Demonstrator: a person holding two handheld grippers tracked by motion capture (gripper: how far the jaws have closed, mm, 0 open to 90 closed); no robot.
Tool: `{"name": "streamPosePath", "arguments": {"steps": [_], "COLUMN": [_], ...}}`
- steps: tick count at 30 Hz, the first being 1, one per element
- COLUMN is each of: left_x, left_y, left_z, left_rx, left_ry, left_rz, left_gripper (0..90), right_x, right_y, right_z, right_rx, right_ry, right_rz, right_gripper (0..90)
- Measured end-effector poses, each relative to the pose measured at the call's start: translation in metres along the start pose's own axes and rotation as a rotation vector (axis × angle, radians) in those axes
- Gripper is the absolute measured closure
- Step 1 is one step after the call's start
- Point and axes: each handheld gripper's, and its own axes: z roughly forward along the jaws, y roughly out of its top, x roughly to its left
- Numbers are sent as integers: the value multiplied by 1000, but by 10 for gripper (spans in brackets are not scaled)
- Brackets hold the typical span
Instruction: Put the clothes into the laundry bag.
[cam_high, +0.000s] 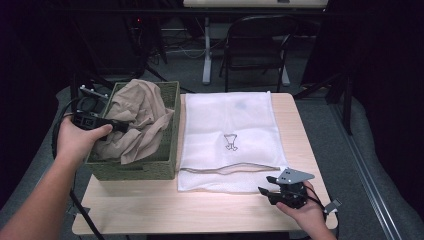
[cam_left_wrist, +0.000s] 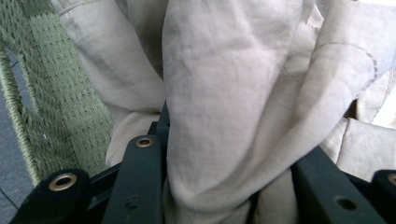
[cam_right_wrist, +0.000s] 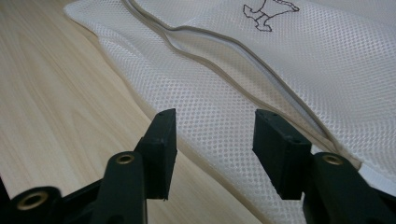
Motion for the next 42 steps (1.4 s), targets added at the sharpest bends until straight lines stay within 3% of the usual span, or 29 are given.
{"name": "streamPosePath", "arguments": {"steps": [4,7,14,24,32,42], "left_x": [-2,-4,-10,-21,-30,-39], "left_y": [-2,-4,-6,-7,-7,-6], "left_z": [-2,-4,-8,-8,-6,-6], "left_rx": [-2,-7,-6,2,10,13], "left_ry": [-5,-5,-13,-40,-57,-71], "left_rz": [10,14,19,51,78,105], "left_gripper": [641,641,641,640,640,640], "right_x": [-1,-4,-12,-13,-14,-20], "right_y": [9,15,28,45,56,58], "right_z": [-1,-1,7,37,67,91], "right_rx": [11,21,10,41,115,177], "right_ry": [8,1,-5,-24,-52,-65], "right_rz": [0,-33,-30,-71,-132,-159], "right_gripper": [557,576,582,543,526,501]}}
